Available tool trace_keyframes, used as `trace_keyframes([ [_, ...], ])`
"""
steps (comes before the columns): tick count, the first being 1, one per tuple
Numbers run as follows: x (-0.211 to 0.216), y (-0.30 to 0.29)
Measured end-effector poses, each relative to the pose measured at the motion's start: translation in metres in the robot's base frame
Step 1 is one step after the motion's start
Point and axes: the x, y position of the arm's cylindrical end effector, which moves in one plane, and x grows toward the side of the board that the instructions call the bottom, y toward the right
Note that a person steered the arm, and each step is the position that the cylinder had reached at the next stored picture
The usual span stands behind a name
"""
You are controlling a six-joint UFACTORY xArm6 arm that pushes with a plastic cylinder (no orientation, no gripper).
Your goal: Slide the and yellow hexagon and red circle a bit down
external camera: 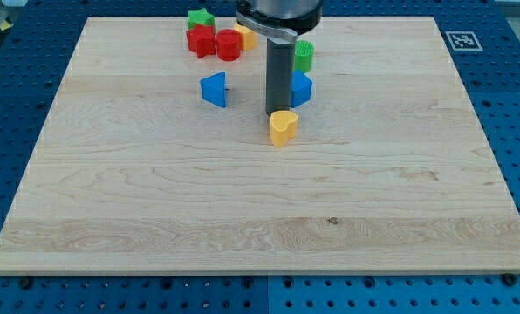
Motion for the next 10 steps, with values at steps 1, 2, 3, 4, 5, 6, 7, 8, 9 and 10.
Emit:
trace_keyframes([
  [1, -0.017, -0.007],
  [2, -0.041, -0.01],
  [3, -0.074, -0.01],
  [4, -0.098, -0.01],
  [5, -0.127, -0.004],
  [6, -0.158, 0.005],
  [7, -0.178, 0.016],
  [8, -0.188, 0.014],
  [9, -0.188, 0.003],
  [10, -0.188, 0.0],
])
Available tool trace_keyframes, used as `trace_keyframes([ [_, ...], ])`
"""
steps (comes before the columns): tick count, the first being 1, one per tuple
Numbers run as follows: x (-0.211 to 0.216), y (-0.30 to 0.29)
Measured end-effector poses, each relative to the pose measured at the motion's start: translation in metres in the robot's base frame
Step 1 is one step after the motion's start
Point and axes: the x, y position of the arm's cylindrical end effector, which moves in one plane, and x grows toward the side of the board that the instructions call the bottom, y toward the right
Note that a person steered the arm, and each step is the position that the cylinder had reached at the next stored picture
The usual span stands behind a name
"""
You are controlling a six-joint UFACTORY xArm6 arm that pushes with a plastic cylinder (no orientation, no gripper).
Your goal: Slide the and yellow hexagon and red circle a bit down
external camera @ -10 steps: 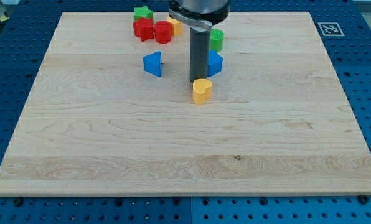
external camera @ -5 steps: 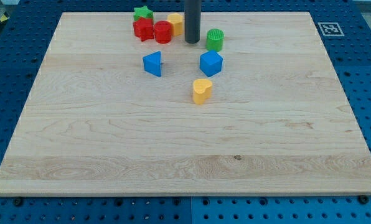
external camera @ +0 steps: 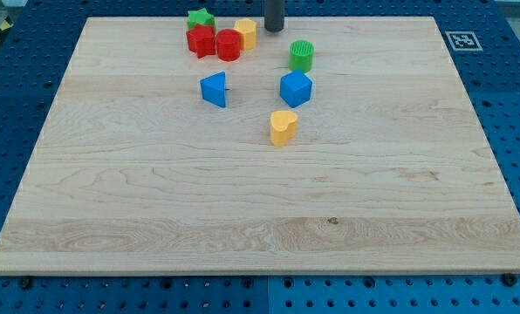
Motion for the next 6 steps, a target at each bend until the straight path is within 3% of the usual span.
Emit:
trace_keyframes([
  [2, 0.011, -0.044],
  [6, 0.04, -0.079],
])
